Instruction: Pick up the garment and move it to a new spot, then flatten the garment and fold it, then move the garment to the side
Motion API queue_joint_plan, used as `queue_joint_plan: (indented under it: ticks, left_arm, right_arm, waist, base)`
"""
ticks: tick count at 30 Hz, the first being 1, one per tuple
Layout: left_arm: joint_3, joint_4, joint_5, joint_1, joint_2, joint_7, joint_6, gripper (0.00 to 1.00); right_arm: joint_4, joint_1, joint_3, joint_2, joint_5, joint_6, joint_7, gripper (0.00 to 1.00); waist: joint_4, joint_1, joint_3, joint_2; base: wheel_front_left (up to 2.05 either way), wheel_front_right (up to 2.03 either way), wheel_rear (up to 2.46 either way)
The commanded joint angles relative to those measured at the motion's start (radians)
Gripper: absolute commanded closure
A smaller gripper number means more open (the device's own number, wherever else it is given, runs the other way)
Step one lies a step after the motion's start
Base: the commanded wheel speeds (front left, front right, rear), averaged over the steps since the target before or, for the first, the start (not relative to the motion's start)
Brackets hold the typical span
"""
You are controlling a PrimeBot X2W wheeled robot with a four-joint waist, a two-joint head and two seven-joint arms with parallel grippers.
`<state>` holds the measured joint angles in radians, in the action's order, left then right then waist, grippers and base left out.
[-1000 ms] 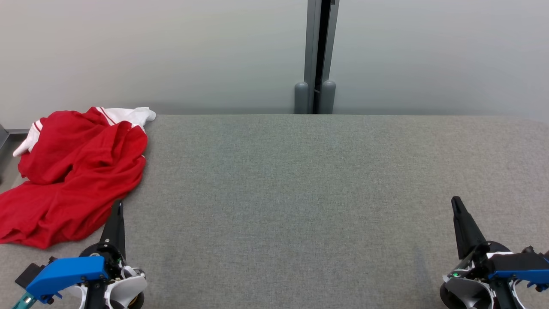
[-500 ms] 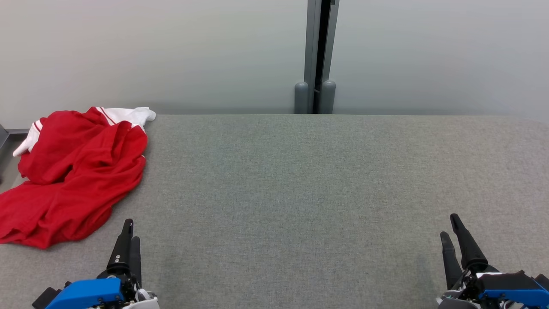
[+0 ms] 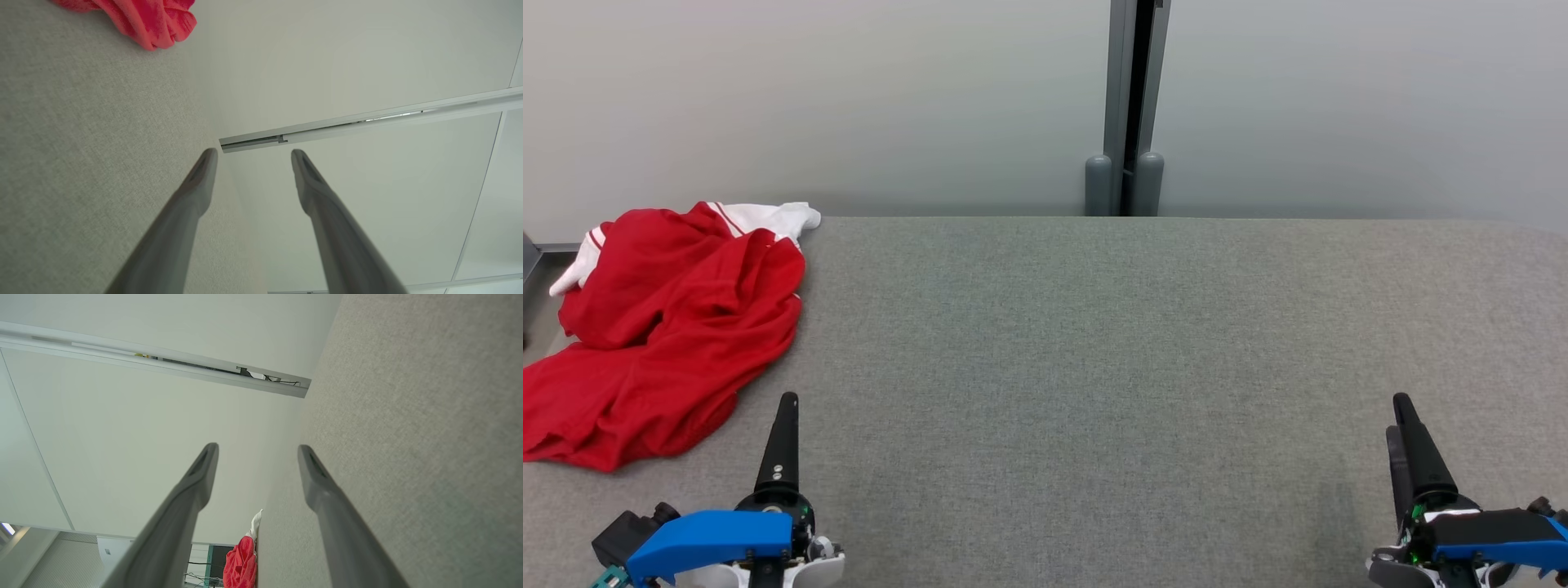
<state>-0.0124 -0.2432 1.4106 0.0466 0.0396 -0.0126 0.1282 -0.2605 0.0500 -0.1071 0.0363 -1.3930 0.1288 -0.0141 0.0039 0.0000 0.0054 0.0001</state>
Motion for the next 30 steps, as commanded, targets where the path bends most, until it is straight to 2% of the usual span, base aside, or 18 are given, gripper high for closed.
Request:
queue_joint_plan:
  ticks: [1, 7, 14, 23, 30]
  left_arm:
    - [0.012, 0.025, -0.043, 0.033, 0.008, 0.011, -0.001, 0.00]
    - [0.044, 0.024, -0.229, 0.038, 0.009, 0.035, -0.016, 0.00]
    - [0.067, 0.023, -0.372, 0.027, 0.009, 0.061, -0.032, 0.00]
    - [0.069, 0.016, -0.510, 0.003, 0.010, 0.092, -0.040, 0.00]
    - [0.080, 0.009, -0.590, 0.000, 0.010, 0.111, -0.040, 0.00]
  right_arm:
    - [0.028, 0.007, -0.004, 0.006, 0.046, 0.001, 0.012, 0.00]
    - [0.057, -0.001, 0.004, 0.007, 0.185, 0.001, 0.036, 0.00]
    - [0.083, -0.013, 0.028, 0.008, 0.369, 0.001, 0.062, 0.00]
    - [0.066, -0.023, 0.047, 0.010, 0.531, 0.001, 0.093, 0.00]
    - [0.053, -0.023, 0.055, 0.011, 0.616, 0.001, 0.113, 0.00]
  waist:
    - [0.001, 0.0000, 0.000, -0.0001]
    - [0.002, 0.0000, 0.002, -0.0001]
    - [0.003, 0.0000, 0.007, -0.0001]
    - [0.005, 0.0000, 0.015, -0.0001]
    - [0.008, 0.0000, 0.018, -0.0001]
  base:
    - [0.00, 0.00, 0.00]
    - [0.00, 0.00, 0.00]
    - [0.00, 0.00, 0.00]
    - [0.00, 0.00, 0.00]
    - [0.00, 0.00, 0.00]
